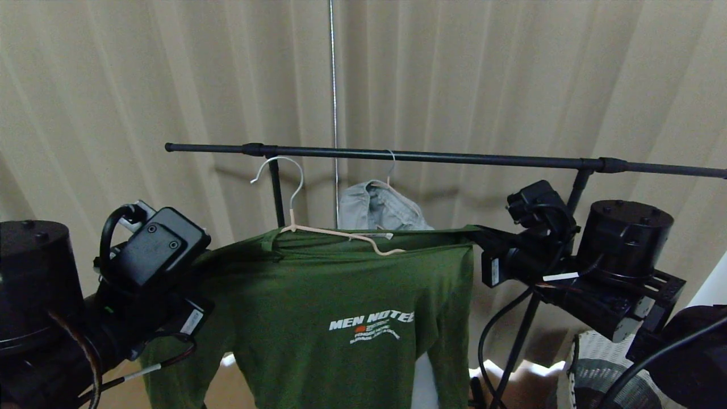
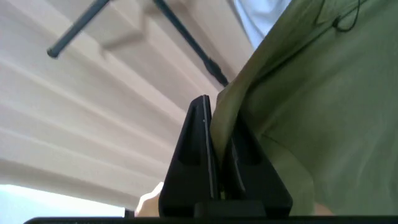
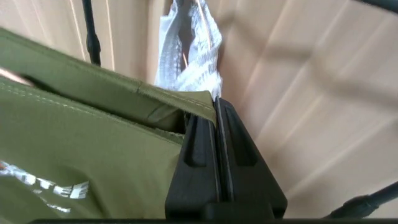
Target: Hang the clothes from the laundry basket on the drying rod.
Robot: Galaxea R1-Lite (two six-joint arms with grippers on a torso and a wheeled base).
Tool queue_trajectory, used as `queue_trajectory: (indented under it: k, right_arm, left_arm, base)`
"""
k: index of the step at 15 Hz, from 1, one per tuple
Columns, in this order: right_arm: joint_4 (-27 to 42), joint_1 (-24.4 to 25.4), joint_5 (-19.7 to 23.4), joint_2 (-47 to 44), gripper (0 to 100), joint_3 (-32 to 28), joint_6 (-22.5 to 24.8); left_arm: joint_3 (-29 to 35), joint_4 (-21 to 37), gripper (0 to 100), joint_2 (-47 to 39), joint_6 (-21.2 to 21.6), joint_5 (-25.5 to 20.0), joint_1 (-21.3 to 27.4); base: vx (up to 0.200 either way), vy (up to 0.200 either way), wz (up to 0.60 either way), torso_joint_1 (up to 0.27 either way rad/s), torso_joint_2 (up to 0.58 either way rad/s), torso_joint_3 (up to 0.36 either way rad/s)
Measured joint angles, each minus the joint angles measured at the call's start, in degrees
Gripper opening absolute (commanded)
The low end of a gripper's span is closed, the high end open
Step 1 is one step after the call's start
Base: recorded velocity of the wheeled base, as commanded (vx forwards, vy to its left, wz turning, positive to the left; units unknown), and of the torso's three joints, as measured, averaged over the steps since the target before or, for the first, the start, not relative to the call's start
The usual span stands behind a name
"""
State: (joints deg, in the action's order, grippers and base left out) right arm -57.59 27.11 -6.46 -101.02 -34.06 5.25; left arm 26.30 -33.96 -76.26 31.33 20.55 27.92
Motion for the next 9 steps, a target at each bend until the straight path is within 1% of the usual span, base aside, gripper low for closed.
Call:
queue_trajectory:
  k: [2, 3, 5, 6, 9]
  right_arm:
    - [0.59, 1.27, -0.11, 0.33, 0, -0.15, 0.11]
    - [0.82, 2.57, -0.21, 0.76, 100, -0.15, 0.18]
    - [2.35, 4.75, 0.01, 1.85, 100, 0.02, 0.35]
    - [4.22, 6.38, 0.55, 2.68, 100, 0.16, 0.4]
    - [5.45, 10.56, 1.35, 4.97, 100, 0.57, 0.38]
  left_arm:
    - [-0.2, 0.02, 0, 0.02, -0.95, 0.24, -0.27]
    - [-0.09, 0.0, 0, 0.02, -1.77, 0.33, -0.27]
    - [0.24, 0.05, 0, 0.02, -3.8, 0.4, -0.17]
    - [0.62, -0.09, 0, -0.06, -4.68, 0.46, -0.16]
    - [0.99, -3.74, 0, -1.16, -5.28, 0.62, -0.05]
  base:
    - [0.0, 0.0, 0.0, 0.0, 0.0, 0.0]
    - [0.0, 0.0, 0.0, 0.0, 0.0, 0.0]
    - [0.0, 0.0, 0.0, 0.0, 0.0, 0.0]
    - [0.0, 0.0, 0.0, 0.0, 0.0, 0.0]
    - [0.0, 0.0, 0.0, 0.0, 0.0, 0.0]
